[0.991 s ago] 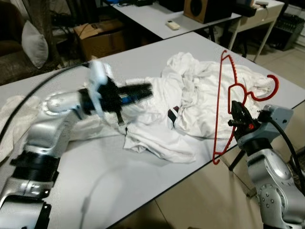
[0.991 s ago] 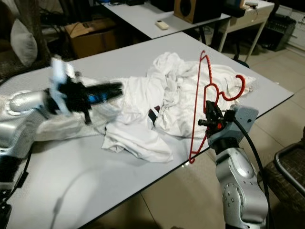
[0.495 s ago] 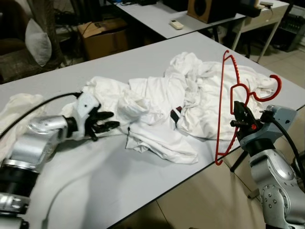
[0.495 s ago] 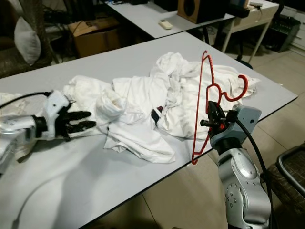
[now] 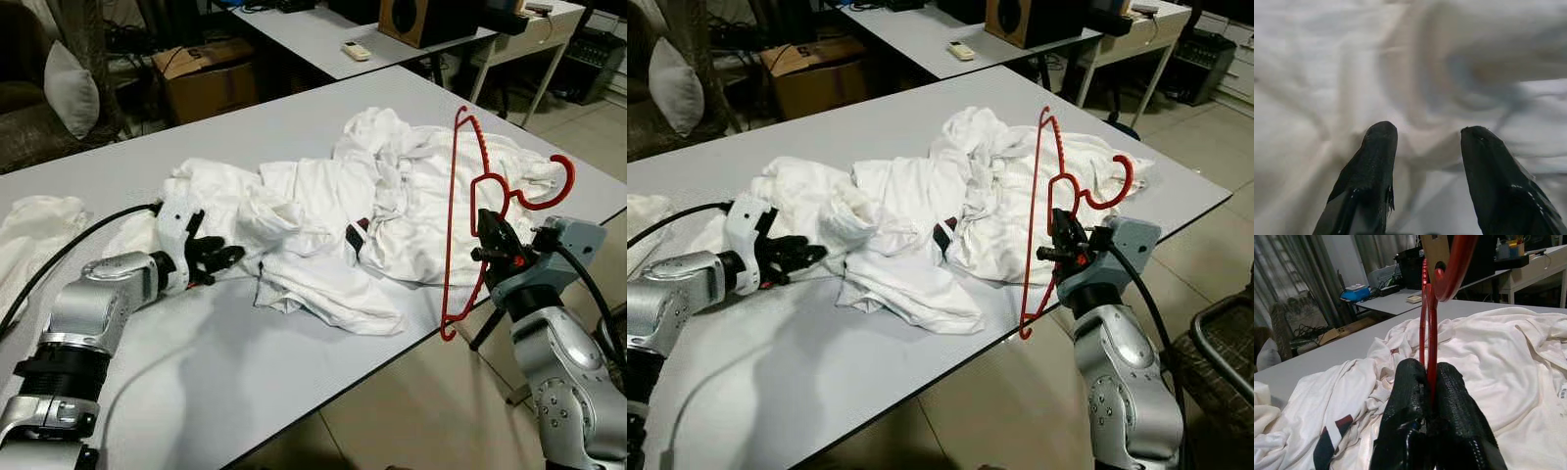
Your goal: Hang hanger
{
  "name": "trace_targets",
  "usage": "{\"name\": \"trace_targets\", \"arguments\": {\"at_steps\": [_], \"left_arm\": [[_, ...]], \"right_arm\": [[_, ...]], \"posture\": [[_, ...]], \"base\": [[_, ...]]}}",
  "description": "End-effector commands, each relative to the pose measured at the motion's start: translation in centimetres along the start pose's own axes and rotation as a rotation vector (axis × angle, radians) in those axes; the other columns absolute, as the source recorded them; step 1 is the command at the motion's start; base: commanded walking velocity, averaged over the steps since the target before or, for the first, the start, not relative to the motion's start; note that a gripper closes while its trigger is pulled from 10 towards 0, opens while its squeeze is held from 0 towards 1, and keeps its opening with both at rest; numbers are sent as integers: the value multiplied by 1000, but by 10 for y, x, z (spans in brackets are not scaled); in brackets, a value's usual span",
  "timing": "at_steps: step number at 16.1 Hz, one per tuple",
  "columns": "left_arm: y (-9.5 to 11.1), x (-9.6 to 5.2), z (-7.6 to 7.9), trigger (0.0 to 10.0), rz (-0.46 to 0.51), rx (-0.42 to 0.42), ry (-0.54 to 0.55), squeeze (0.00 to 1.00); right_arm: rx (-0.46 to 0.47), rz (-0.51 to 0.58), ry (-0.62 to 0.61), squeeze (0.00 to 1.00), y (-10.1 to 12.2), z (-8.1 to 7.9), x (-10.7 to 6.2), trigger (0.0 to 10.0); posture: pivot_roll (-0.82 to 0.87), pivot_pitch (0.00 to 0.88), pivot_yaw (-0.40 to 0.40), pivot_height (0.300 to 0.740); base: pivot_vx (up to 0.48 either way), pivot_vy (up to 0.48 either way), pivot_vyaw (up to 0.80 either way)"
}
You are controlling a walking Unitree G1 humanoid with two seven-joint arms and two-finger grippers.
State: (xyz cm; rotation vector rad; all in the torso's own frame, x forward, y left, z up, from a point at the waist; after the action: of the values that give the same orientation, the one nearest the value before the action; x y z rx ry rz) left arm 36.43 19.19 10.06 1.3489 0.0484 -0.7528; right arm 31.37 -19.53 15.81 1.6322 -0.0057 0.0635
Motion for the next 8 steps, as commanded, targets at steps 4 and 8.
{"name": "trace_targets", "arguments": {"at_steps": [4, 8], "left_arm": [[-2, -6, -18, 10000, 53, -140, 103, 0], [-21, 8, 5, 10000, 35, -307, 2, 0]], "right_arm": [[-3, -4, 5, 0, 1, -1, -1, 10000], [-1, -5, 12, 0, 1, -4, 0, 10000]], "posture": [[-180, 0, 30, 740], [-176, 0, 28, 740]], "base": [[0, 0, 0], [0, 0, 0]]}}
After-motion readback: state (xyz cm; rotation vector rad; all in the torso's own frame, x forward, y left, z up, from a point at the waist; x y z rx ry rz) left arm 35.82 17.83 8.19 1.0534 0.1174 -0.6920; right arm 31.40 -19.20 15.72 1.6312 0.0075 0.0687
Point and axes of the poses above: a point about 5 cm out from each wrist's last joint towards the gripper, its own x axis pointing out of the wrist towards the gripper, its own y axis along the axis of the wrist's last joint, z = x × y, the point moved 6 cm from there along x, pointing out of the wrist towards the gripper, and after that the axes turned 11 degrees about -x, right-handed, at the moved point
